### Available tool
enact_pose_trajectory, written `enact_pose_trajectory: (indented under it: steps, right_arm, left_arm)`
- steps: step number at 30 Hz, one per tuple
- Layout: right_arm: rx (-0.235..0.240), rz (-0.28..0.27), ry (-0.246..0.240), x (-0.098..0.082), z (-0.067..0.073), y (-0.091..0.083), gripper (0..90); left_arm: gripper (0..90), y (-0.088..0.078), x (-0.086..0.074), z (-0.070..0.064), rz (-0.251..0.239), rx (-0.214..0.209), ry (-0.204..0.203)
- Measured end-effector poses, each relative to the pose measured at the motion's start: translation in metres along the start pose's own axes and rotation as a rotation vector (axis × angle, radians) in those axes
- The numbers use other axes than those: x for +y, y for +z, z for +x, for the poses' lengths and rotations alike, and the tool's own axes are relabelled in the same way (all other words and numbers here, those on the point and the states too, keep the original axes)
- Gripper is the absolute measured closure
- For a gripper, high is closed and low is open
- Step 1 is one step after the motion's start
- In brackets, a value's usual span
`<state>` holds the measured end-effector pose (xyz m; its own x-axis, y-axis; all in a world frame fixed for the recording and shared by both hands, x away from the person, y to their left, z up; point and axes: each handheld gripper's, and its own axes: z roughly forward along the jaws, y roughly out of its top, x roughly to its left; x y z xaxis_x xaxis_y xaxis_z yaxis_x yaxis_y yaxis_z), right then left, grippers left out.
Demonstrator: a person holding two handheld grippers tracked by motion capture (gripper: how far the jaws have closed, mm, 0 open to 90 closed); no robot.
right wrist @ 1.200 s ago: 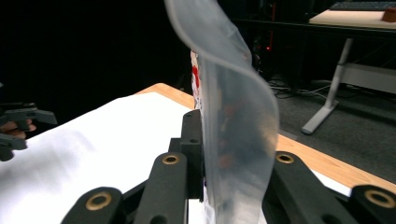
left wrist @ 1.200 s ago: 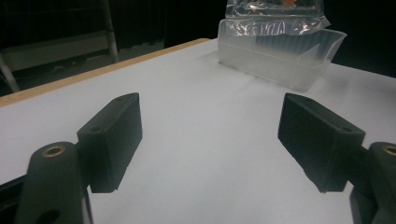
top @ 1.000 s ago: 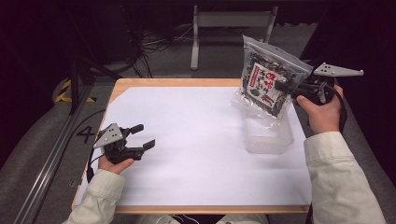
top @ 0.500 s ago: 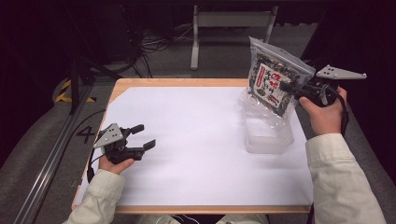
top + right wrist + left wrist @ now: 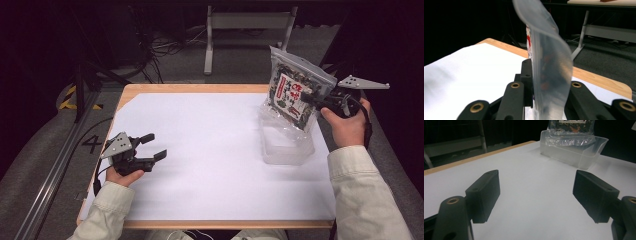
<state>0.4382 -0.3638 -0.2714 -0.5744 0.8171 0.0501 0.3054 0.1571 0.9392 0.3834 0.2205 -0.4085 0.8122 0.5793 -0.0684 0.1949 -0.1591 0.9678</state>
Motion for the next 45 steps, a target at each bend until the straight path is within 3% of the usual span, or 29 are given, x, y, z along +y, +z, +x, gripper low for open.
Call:
enact_pose_trajectory:
  steps: [9,43,45]
  right_arm:
    - [-0.010,0.034,0.009,-0.009,-0.003,0.003,76.1]
    - [-0.042,0.041,0.016,-0.029,-0.004,0.006,76.3]
    - [-0.044,0.064,0.017,-0.031,-0.005,0.007,76.3]
  left_arm:
    - [22.8,0.000,0.000,0.000,-0.002,0.003,0.000]
    - [22.8,-0.001,0.000,0.000,-0.002,0.007,-0.002]
    - [22.8,-0.001,0.000,0.000,-0.001,0.007,-0.002]
